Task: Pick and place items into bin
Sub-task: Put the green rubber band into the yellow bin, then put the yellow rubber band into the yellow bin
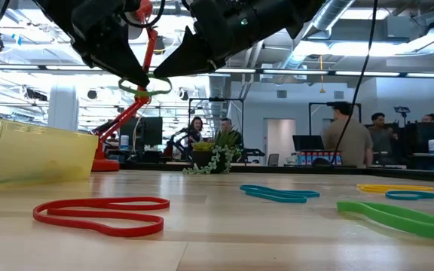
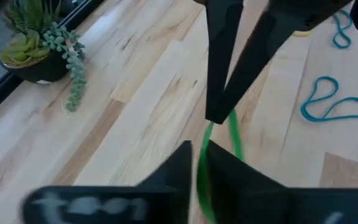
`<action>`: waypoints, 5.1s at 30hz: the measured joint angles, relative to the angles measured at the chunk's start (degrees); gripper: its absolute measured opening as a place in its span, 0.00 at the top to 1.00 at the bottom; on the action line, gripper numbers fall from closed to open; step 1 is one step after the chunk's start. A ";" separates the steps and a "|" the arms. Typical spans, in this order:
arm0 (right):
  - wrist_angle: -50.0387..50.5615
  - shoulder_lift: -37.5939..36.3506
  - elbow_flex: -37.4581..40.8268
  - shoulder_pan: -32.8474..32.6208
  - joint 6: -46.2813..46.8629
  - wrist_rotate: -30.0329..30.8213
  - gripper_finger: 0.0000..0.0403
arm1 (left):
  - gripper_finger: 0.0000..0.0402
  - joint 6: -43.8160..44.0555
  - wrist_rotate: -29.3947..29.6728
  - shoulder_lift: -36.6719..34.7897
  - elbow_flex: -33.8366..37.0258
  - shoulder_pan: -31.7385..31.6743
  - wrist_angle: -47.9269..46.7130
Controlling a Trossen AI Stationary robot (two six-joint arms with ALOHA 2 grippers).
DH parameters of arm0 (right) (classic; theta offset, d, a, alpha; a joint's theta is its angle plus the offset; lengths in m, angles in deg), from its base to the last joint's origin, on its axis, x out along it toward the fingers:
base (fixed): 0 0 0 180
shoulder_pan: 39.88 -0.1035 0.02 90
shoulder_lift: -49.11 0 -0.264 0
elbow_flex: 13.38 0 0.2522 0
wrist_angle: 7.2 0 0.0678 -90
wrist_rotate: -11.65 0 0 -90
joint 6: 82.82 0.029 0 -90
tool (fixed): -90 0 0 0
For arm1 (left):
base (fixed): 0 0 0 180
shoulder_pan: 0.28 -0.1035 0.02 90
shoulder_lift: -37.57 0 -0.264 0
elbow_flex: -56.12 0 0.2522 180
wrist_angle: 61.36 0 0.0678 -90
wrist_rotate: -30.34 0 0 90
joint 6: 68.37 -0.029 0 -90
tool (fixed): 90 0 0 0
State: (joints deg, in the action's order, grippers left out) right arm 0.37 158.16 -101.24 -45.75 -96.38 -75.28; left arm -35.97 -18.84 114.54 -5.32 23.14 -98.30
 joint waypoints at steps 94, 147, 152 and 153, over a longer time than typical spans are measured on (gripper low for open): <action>53.69 -37.22 22.77 -12.55 35.64 -4.95 0.78 | 0.78 -2.88 -12.02 8.42 -9.07 1.68 9.47; 4.57 -32.04 41.48 -17.67 44.20 33.00 1.00 | 0.78 -17.54 -4.09 16.90 -9.03 -8.74 22.88; -7.24 -30.05 41.56 -15.67 34.21 32.60 1.00 | 0.78 -23.72 -6.96 16.90 -9.03 -9.58 28.07; -8.70 -29.77 41.59 -15.23 33.31 32.02 1.00 | 0.78 -25.42 -8.40 16.88 -9.03 -9.62 29.51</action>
State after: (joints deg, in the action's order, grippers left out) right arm -8.33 128.39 -59.65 -60.97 -63.07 -43.26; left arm -61.39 -27.24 131.42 -14.35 13.53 -68.79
